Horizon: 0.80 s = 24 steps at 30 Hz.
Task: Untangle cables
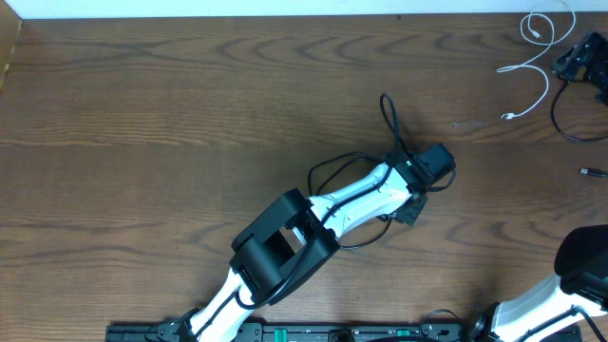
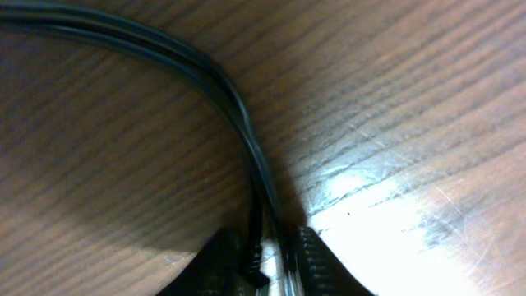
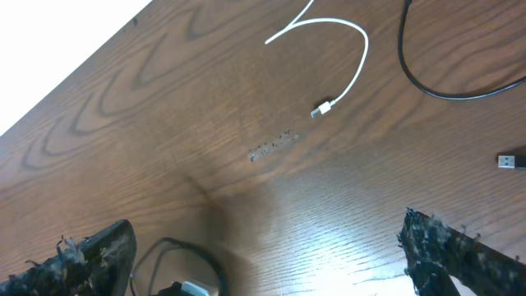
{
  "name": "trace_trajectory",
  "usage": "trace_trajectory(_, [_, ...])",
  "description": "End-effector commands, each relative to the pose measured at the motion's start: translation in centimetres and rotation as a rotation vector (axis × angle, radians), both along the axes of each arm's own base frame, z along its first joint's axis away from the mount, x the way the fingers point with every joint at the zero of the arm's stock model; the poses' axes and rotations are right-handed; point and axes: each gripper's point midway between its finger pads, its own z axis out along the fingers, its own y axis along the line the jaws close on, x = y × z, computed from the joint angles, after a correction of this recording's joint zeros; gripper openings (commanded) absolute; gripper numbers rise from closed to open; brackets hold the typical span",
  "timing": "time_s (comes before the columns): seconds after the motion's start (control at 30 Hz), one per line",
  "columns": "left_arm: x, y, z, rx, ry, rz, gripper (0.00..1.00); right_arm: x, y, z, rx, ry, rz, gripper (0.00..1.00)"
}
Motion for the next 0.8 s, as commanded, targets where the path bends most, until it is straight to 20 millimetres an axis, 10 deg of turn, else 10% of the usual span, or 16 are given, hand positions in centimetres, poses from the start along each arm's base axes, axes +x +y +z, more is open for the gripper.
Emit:
trace_trajectory(0.0, [0.0, 2.2, -2.2, 0.098, -0.017, 0.055, 0.08, 0.2, 0.4, 0.3, 0.014, -0.016, 0.021, 0.99])
trace_trajectory(0.23, [2.6, 2.9, 3.5, 0.013, -0.078, 0.114, 0.08, 1.3, 2.4, 1.2, 0.077, -0.08, 0.084, 0.99])
trace_trajectory(0.77, [6.6, 11.1, 32.5, -0.57, -0.493, 0.3, 0.07, 2.3, 12.9, 2.6, 0.196, -0.154, 0.416, 0.99])
